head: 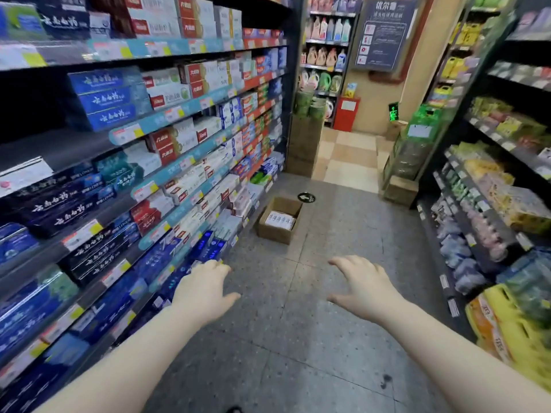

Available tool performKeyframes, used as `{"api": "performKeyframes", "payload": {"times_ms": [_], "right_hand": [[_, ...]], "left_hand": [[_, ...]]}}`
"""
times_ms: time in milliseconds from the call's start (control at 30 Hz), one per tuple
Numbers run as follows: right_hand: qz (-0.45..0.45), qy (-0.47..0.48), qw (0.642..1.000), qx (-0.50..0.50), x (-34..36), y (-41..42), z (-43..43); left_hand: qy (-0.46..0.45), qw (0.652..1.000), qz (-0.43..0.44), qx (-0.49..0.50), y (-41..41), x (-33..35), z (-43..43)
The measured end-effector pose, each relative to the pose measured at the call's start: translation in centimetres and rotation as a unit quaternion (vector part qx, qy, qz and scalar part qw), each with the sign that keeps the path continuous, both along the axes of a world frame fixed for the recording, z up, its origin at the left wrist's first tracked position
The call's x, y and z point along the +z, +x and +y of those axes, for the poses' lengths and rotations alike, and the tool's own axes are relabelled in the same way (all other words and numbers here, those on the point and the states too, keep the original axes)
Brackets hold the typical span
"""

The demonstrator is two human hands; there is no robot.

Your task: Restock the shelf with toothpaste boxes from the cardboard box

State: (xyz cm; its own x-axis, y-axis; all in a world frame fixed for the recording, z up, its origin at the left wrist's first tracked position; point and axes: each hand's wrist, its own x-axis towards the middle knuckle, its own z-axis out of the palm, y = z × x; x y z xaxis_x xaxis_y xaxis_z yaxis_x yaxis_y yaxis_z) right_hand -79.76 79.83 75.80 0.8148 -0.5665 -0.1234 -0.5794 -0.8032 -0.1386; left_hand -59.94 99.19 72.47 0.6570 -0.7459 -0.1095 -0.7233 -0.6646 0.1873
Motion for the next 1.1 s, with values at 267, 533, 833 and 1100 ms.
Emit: {"api": "performKeyframes", "payload": {"times_ms": [267, 533, 833, 1100], "right_hand": [[0.010, 0.014, 0.998, -0.055, -2.2, 6.1, -13.0], [0.028, 0.055, 0.991, -0.121, -3.9, 13.0, -24.7], [0.044, 0.072, 0.992, -0.094, -7.0, 21.9, -42.2], [0.075, 0.095, 0.992, -0.027, -6.9, 29.5, -60.5]], "left_hand": [[-0.015, 0.999, 0.035, -0.023, 8.4, -3.4, -14.0], [0.019, 0.997, 0.040, -0.064, 18.3, -3.9, -27.8], [0.054, 0.994, 0.059, -0.069, 25.2, -7.6, -44.1], [0.094, 0.991, 0.090, 0.006, 30.6, -8.6, -57.9]]}}
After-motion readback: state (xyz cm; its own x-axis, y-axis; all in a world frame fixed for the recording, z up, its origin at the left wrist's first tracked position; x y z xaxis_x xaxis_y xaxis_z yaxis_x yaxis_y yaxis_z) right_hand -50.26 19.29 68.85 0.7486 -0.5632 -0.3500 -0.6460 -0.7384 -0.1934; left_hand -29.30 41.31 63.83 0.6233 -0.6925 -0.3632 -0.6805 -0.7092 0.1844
